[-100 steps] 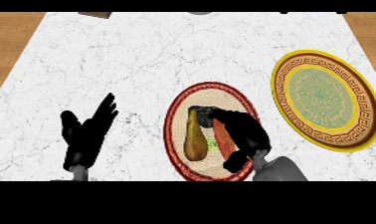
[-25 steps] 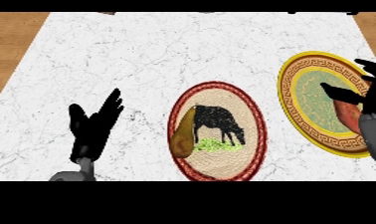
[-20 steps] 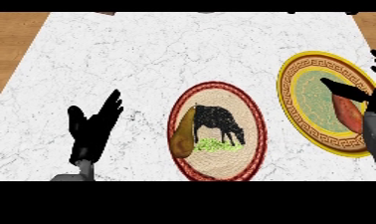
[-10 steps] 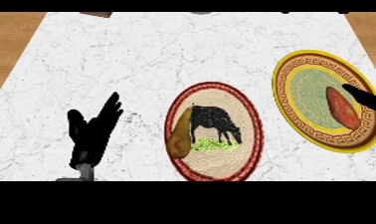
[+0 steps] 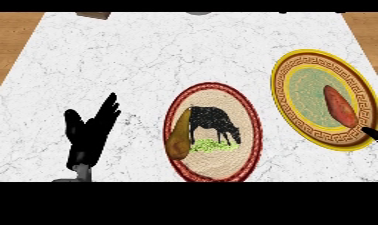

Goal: Pick the sweet potato from the placemat and place it in the plate

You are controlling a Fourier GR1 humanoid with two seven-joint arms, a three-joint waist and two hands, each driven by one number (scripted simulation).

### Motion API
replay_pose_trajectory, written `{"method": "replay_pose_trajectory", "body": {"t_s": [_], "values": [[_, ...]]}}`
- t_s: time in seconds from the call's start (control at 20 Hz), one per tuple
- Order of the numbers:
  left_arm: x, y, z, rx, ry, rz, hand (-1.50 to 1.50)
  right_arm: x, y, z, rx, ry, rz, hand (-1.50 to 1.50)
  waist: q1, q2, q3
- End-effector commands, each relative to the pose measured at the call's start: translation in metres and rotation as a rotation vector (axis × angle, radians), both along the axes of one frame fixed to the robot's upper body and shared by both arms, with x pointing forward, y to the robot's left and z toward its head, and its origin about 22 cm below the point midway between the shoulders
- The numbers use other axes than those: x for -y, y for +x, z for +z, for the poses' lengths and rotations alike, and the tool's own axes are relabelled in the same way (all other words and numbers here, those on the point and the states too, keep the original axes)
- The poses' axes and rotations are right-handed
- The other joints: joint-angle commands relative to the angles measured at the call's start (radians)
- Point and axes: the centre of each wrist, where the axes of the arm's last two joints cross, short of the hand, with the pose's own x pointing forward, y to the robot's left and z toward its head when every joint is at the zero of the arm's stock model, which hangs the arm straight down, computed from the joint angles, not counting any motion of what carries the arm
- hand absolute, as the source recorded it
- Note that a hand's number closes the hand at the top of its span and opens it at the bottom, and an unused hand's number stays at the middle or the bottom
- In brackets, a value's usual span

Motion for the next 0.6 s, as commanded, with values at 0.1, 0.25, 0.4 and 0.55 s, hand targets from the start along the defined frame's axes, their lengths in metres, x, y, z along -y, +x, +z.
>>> {"method": "replay_pose_trajectory", "body": {"t_s": [0.1,0.25,0.4,0.55], "values": [[-0.02,0.0,-0.003,0.009,0.005,0.0,0.0,0.002,-0.066,-0.001,-0.06,-0.06,0.066,-1.5,-0.004,0.0,-0.001],[0.011,0.005,-0.007,0.014,-0.007,0.01,0.0,-0.002,-0.088,-0.014,-0.089,-0.083,0.08,-1.5,-0.001,0.001,0.0],[-0.009,0.009,-0.011,-0.003,-0.012,0.004,0.0,-0.013,-0.101,-0.019,-0.116,-0.102,0.075,-1.5,0.002,0.002,0.0],[0.0,0.001,-0.004,-0.008,-0.006,0.009,0.0,-0.016,-0.116,-0.012,-0.112,-0.1,0.059,-1.5,0.002,0.001,0.0]]}}
